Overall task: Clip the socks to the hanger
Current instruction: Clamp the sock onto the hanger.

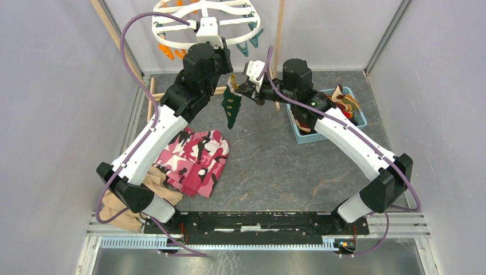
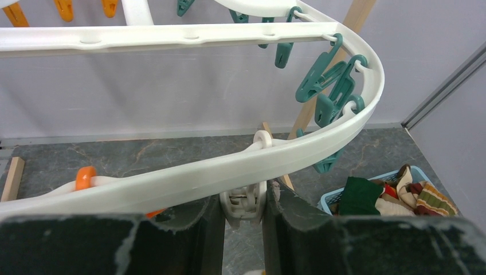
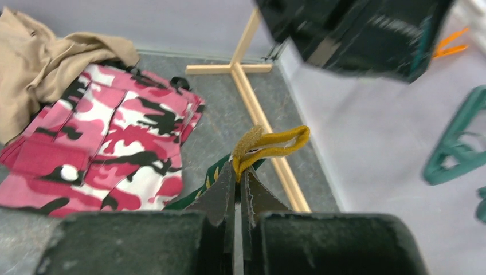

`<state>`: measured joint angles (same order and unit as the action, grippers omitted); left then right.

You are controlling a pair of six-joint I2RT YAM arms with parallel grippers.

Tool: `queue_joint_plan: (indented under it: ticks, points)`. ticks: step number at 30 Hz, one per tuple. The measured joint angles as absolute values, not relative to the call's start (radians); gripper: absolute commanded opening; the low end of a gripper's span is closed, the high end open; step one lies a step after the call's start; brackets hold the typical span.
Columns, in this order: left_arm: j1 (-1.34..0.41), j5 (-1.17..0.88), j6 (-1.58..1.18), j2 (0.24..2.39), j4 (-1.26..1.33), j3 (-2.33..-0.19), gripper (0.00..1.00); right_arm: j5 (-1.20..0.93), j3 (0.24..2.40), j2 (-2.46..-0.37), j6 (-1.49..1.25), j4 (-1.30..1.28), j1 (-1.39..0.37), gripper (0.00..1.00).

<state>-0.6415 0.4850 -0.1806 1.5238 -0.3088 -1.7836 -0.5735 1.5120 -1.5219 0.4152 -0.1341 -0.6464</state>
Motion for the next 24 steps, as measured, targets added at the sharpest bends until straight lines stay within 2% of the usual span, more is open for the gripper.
queue_joint_plan:
  ticks: [7, 24]
  points:
    - [-0.641, 0.473, -0.187, 1.521, -0.309, -1.784, 0.10, -0.548, 1.620, -1.580, 0.403, -0.081, -0.647, 0.00]
    - [-0.641, 0.461, -0.191, 1.515, -0.309, -1.784, 0.10, -0.567, 1.661, -1.641, 0.450, -0.063, -0.647, 0.00]
